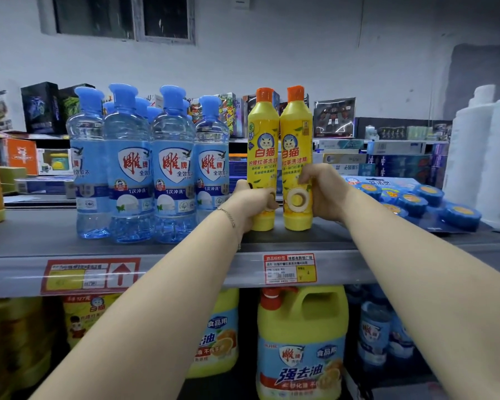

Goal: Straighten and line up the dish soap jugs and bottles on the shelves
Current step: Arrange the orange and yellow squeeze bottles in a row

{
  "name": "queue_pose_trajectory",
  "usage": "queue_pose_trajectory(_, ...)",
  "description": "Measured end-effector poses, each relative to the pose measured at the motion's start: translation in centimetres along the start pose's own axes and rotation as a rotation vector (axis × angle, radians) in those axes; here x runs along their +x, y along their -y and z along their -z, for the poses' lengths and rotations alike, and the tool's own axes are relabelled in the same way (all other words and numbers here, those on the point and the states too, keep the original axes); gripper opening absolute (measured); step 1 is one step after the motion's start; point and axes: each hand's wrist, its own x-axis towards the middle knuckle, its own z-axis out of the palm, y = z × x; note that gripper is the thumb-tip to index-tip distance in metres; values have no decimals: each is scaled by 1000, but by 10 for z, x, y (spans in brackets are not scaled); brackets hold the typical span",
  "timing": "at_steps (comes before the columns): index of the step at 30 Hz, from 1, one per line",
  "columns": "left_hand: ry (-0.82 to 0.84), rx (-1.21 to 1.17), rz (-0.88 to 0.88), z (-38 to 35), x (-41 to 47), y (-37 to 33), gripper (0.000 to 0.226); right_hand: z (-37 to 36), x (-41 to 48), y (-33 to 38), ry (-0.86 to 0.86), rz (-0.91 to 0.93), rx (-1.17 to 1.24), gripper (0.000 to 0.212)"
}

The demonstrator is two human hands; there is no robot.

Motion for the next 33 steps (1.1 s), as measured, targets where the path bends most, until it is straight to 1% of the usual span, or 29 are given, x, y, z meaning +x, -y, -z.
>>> queue_pose_trajectory(1,-4,12,-3,0,1,0,75,1,-1,1,0,-36,-67,18)
queue_pose_trajectory(2,-11,23,-6,0,0,0,72,3,-1,2,-12,-67,-143,24)
queue_pose_trajectory(4,-30,46,-13,0,0,1,65,5,-1,2,-48,-111,-276,51)
queue_pose_trajectory(5,-41,61,-19,0,-1,0,63,4,0,1,-74,-96,-315,55)
queue_pose_trajectory(8,-68,98,-51,-1,-4,-1,62,0,-1,-5,-169,-14,-298,54)
queue_pose_trajectory(10,-72,106,-79,-2,-5,-2,57,-1,-3,-8,-173,8,-264,46)
queue_pose_trajectory(11,-71,114,-87,-2,-5,-2,57,-1,-2,-9,-171,7,-250,47)
queue_pose_trajectory(13,-74,142,-104,-3,-7,-2,61,-1,-4,-11,-201,11,-240,56)
queue_pose_trajectory(15,-100,207,-112,-6,-7,-3,61,-2,-6,-13,-240,30,-276,62)
queue_pose_trajectory(19,-137,367,-121,-9,-8,-5,66,-6,-8,-16,-255,98,-258,63)
queue_pose_trajectory(21,-133,415,-117,-8,-8,-8,64,-6,-6,-18,-289,148,-290,63)
queue_pose_trajectory(23,-110,437,-103,-7,-6,-10,56,-7,-5,-20,-322,183,-316,61)
queue_pose_trajectory(25,-74,449,-89,-8,-4,-11,53,-7,-4,-21,-336,198,-335,59)
queue_pose_trajectory(31,19,516,-62,-12,-4,-12,64,-2,-2,-24,-387,227,-425,51)
queue_pose_trajectory(33,85,526,-41,-6,-1,-10,60,-1,0,-25,-400,232,-445,49)
